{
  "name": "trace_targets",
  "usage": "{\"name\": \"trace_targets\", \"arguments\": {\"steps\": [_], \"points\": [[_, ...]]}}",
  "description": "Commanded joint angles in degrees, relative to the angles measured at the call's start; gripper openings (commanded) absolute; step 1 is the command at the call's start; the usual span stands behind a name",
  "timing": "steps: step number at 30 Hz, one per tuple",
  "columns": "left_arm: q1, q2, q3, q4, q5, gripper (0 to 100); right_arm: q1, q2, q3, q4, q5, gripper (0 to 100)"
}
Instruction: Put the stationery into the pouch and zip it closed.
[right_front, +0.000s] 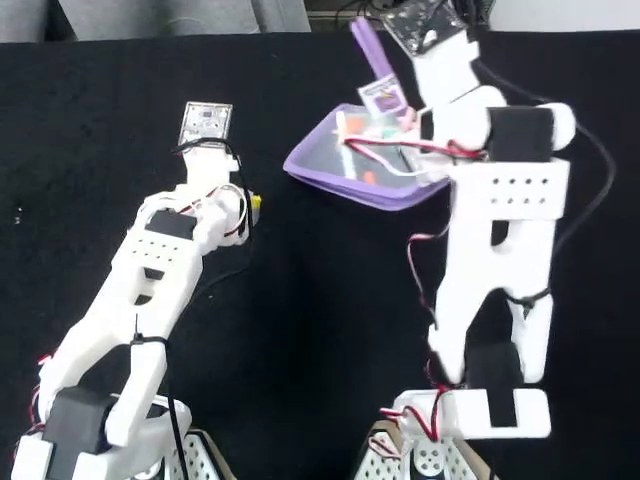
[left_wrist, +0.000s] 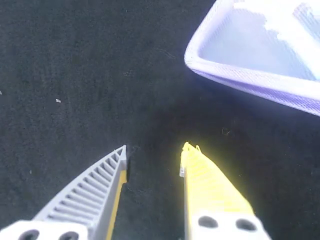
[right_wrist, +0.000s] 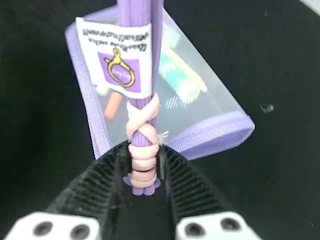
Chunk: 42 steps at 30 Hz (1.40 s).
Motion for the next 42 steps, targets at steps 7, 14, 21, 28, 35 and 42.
{"name": "trace_targets", "arguments": {"steps": [7,14,21,28,35,42], "points": [[5.6,-4.0,1.7,-0.2,-7.4,18,-11.9,-4.2,-1.5,1.3,-8.1,1.1],[7.6,-21.0,11.8,-2.0,-12.8,26,-12.7,-4.1,-1.9,0.0,-9.7,1.1],[13.9,-43.5,27.8,-10.5,-17.5,26,-13.2,-4.1,-2.2,-0.4,-9.8,1.1],[18.3,-53.2,33.7,-10.9,-22.7,26,-14.8,-3.9,-2.2,-0.3,-9.9,1.1],[18.7,-51.1,33.7,-16.8,-27.7,26,-20.2,-4.1,-2.2,0.1,-10.1,1.1],[18.8,-43.5,33.2,-22.5,-32.5,26,-20.3,-4.1,-2.1,0.1,-10.1,1.1]]}}
